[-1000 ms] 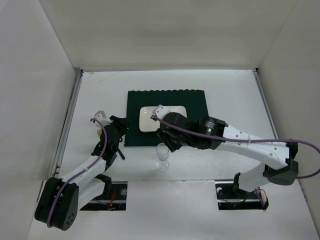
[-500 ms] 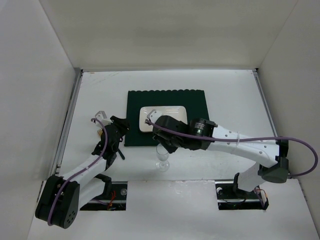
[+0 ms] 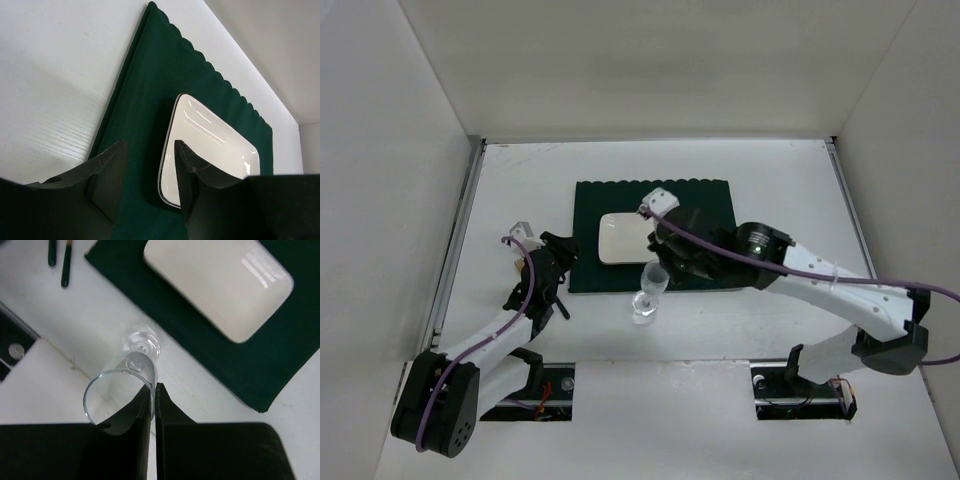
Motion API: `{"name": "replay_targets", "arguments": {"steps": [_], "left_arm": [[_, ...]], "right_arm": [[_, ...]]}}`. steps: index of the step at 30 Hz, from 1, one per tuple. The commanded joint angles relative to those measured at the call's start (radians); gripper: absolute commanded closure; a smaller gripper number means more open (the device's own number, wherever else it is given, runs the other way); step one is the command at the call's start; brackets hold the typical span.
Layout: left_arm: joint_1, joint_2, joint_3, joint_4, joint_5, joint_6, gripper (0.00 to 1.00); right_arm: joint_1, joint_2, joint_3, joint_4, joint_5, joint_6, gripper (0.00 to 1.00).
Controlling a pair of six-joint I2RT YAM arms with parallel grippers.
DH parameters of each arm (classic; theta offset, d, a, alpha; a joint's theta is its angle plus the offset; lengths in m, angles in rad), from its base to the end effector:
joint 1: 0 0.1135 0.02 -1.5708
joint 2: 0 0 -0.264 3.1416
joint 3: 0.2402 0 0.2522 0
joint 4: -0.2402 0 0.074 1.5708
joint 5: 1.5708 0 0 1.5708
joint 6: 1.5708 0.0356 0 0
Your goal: Set the dinner table for one person
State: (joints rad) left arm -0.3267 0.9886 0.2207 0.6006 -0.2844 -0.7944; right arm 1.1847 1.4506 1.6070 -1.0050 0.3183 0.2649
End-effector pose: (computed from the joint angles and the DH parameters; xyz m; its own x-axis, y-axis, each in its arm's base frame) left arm 0.1920 -0.0545 0.1890 -0.1433 -0.6745 -0.7243 -0.0803 0.7373 -0.6707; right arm 0.1204 0.2665 0.3921 -0.4827 -0.5270 -0.6995 -0.7000 0.7121 -0.0536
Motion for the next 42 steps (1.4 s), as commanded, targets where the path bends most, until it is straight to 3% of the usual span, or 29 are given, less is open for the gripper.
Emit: {"name": "replay_targets", "arguments": {"steps": [1,8,14,18,30,42], "left_arm": [[0.005,-0.008,-0.004,0.030,0.011,-0.009,0.60],[-0.005,-0.010,-0.004,0.034,0.014,-0.012,0.60],[0.005,-0.010,-0.004,0.033,0.024,-0.016,0.60],[0.005,0.013,-0.003,0.036,0.020,-0.016,0.60],[0.008,0.056,0.002,0.054,0.025,-0.017,0.60],[0.008,0.078,0.005,0.067,0.027,-0.020,0.60]], "right_arm": [[-0.078,-0.127,0.001,0.182,0.068,0.008,0.91],[-0.429,-0.151,-0.070,0.423,0.021,-0.026,0.90],[-0.694,0.011,0.049,0.450,-0.025,-0.058,0.90],[-0.794,0.134,0.163,0.421,-0.025,-0.073,0.90],[-0.850,0.375,0.350,0.339,-0.013,-0.108,0.90],[-0.848,0.432,0.404,0.276,0.001,-0.125,0.88]]}}
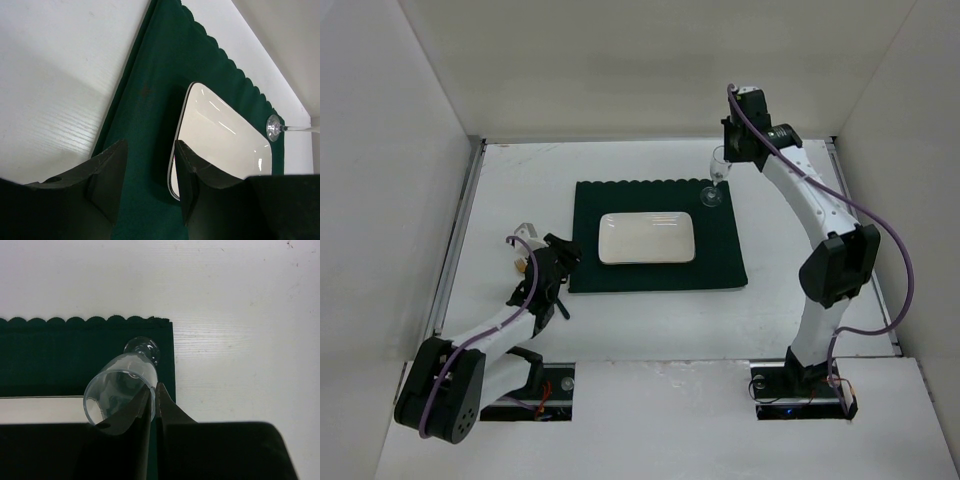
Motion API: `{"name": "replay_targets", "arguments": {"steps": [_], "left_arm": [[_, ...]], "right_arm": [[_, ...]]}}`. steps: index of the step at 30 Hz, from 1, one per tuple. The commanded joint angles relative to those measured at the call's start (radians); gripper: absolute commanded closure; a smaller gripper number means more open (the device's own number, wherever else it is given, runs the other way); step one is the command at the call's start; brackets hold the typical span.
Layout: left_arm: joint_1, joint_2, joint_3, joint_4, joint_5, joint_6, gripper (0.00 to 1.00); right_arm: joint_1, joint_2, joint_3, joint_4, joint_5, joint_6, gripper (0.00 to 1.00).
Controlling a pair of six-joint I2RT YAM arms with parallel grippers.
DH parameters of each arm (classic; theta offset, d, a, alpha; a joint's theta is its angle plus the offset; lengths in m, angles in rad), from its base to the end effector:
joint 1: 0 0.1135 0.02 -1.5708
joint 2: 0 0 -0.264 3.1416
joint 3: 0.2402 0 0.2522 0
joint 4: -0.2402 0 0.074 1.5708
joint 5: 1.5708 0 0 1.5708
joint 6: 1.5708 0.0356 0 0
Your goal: Set the dinner table for one person
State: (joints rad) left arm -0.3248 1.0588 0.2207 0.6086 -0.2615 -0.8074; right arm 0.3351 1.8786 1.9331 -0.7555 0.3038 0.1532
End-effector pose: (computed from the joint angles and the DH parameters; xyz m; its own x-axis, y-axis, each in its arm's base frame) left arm 0.1969 -0.0566 0.1770 -0.1994 -0.6693 -0.7157 -0.1076 0.7410 -0.6629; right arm 0.4037 0.1293 0.3687 -0.6169 -0.0606 -0.7847 -0.0038 0.9972 -0.0741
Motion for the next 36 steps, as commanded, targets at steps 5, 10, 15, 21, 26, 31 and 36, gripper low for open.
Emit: {"name": "replay_targets", "arguments": {"steps": [5,10,15,21,26,31,36], "left_arm": [[0.010,0.000,0.002,0.059,0.004,-0.007,0.60],[0.011,-0.005,0.002,0.056,-0.001,-0.004,0.60],[0.011,-0.016,0.002,0.051,-0.005,0.002,0.60],[0.013,-0.028,0.003,0.045,-0.010,0.011,0.58],[0.013,-0.043,0.008,0.027,-0.021,0.023,0.58],[-0.007,-0.066,0.029,-0.032,-0.080,0.063,0.58],[-0.046,-0.166,0.098,-0.229,-0.168,0.100,0.59]], "right_arm": [[0.000,0.042,0.083,0.027,0.012,-0.012,0.87],[0.000,0.053,0.083,0.051,0.008,-0.003,0.79],[0.003,0.025,0.079,0.079,0.015,0.002,0.61],[0.005,-0.070,0.055,0.139,0.018,0.025,0.45],[0.005,-0.179,-0.015,0.203,0.023,0.057,0.40],[0.014,-0.344,-0.205,0.335,0.052,0.109,0.37],[0.064,-0.571,-0.558,0.543,0.099,0.207,0.45]]}}
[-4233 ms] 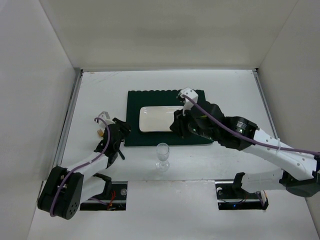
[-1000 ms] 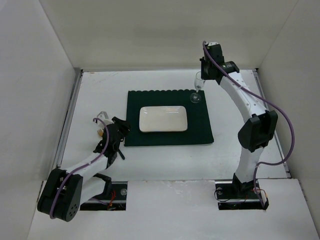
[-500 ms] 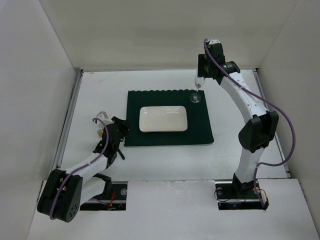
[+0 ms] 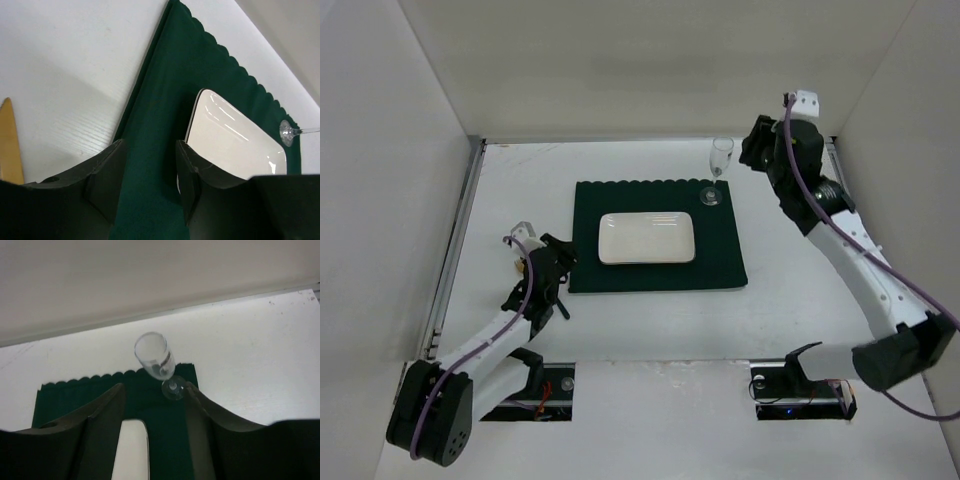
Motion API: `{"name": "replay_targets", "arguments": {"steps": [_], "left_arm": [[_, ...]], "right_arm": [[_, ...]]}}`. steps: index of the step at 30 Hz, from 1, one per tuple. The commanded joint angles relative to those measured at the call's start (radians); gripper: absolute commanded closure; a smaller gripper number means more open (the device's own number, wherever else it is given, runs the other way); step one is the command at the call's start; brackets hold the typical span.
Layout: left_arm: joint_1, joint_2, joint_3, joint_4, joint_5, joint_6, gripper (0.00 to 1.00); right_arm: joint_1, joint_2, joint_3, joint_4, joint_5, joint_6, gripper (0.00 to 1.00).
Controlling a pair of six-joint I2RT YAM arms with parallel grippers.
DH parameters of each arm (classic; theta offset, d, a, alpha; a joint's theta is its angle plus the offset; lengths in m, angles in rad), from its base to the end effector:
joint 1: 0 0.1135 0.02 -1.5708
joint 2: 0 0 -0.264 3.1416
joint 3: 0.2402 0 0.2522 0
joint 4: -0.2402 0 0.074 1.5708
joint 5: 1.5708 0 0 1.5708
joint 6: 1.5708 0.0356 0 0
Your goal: Set the dinner table for one person
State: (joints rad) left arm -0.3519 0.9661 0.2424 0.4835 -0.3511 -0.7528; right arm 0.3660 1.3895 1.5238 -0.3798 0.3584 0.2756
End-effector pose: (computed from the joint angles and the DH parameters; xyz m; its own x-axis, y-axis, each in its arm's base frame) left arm 0.1897 -0.0566 0.1879 -0.1699 -0.6215 -0.7648 -0.1453 0.7834 -0.6043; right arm 0.2951 0.0997 0.4393 -0.2231 0.1874 -0.9566 0.0450 0.9823 0.1819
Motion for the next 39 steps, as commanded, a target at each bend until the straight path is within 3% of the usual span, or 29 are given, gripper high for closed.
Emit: {"name": "replay_targets", "arguments": {"steps": [1,4,6,9,13,22,39], "left_arm": [[-0.028,-0.105,0.096,-0.179,-0.091,0.058,0.64],[-0.046,-0.194,0.153,-0.446,-0.107,0.087,0.82],[-0.048,-0.230,0.193,-0.643,-0.112,0.089,0.87],[-0.051,-0.274,0.224,-0.889,-0.127,0.038,0.87],[-0.087,-0.247,0.245,-1.065,-0.120,-0.077,0.79],[-0.195,-0.103,0.285,-1.129,-0.117,-0.186,0.71],[-0.210,0.098,0.258,-0.993,-0.104,-0.184,0.71]], "right_arm": [[0.049,-0.128,-0.231,0.215,0.047,0.112,0.54],[0.110,-0.223,-0.462,0.344,0.019,0.175,0.84],[0.162,-0.260,-0.575,0.389,-0.010,0.194,0.93],[0.225,-0.345,-0.713,0.430,-0.015,0.220,0.93],[0.274,-0.420,-0.833,0.478,-0.027,0.221,0.82],[0.294,-0.408,-0.935,0.591,-0.096,0.274,0.71],[0.331,-0.423,-0.956,0.607,-0.108,0.274,0.67]]}}
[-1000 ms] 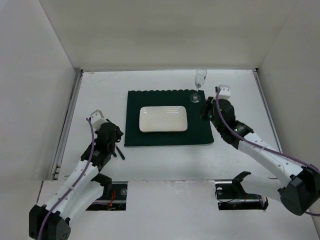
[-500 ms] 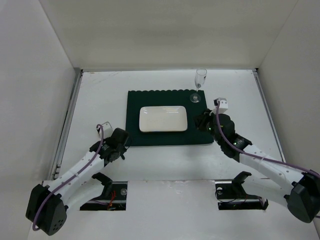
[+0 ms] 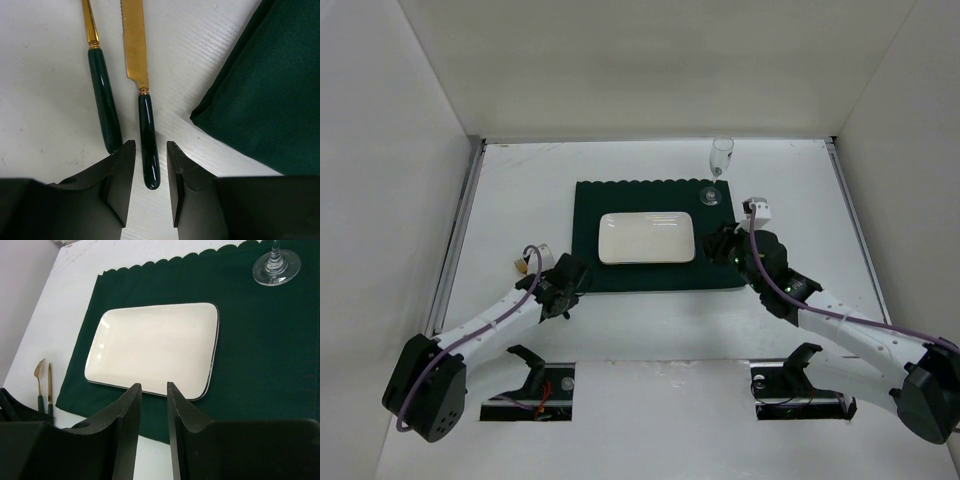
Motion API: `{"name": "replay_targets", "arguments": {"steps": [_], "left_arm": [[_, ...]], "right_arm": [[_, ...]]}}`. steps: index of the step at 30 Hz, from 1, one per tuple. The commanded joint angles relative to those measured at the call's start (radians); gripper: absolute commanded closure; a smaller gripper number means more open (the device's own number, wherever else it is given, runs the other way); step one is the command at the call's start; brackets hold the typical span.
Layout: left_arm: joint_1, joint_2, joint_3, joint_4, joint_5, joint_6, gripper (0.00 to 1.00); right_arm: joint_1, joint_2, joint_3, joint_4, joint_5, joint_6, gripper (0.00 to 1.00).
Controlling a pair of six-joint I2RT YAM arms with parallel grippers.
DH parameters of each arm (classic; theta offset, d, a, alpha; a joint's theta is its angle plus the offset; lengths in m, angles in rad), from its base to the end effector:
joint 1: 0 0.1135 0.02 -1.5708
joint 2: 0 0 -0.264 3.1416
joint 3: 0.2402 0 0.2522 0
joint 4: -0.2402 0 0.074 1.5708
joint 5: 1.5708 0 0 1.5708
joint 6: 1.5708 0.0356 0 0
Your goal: Set the dinner table for one person
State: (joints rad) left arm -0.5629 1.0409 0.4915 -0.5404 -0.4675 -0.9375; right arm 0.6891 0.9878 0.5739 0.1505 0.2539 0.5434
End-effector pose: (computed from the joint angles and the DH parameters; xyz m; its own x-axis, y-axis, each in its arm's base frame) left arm 0.1572 -0.0802 0.1708 -0.6856 -0.4183 -0.5959 -0.4268 0.8940 -0.1365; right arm 0.1815 0.1379 0.2621 -0.3934 0.3243 -0.8602 -0.2627 0.8571 0.4432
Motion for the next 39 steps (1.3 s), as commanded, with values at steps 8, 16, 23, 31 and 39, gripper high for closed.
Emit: {"name": "replay_targets", "arguments": {"steps": [8,16,23,31,39], "left_arm": [[0.042,0.018,-0.040,0.079,0.056,0.002,0.77],[0.053,0.025,-0.053,0.089,0.066,-0.009,0.84],[0.044,-0.102,0.008,0.025,0.003,0.023,0.94],[-0.031,-0.176,0.257,-0.069,-0.111,0.149,0.95],[-0.297,0.144,0.442,0.303,-0.066,0.132,0.94]], "right_arm": [[-0.001,-0.031,-0.014,0.077,-0.002,0.009,0.67],[-0.006,-0.057,-0.020,0.072,0.001,0.009,0.66],[-0.010,-0.054,-0.023,0.077,0.001,0.012,0.66],[-0.021,-0.049,-0.031,0.084,0.027,0.016,0.58],[-0.174,-0.126,-0.098,0.063,0.111,0.119,0.46]]}}
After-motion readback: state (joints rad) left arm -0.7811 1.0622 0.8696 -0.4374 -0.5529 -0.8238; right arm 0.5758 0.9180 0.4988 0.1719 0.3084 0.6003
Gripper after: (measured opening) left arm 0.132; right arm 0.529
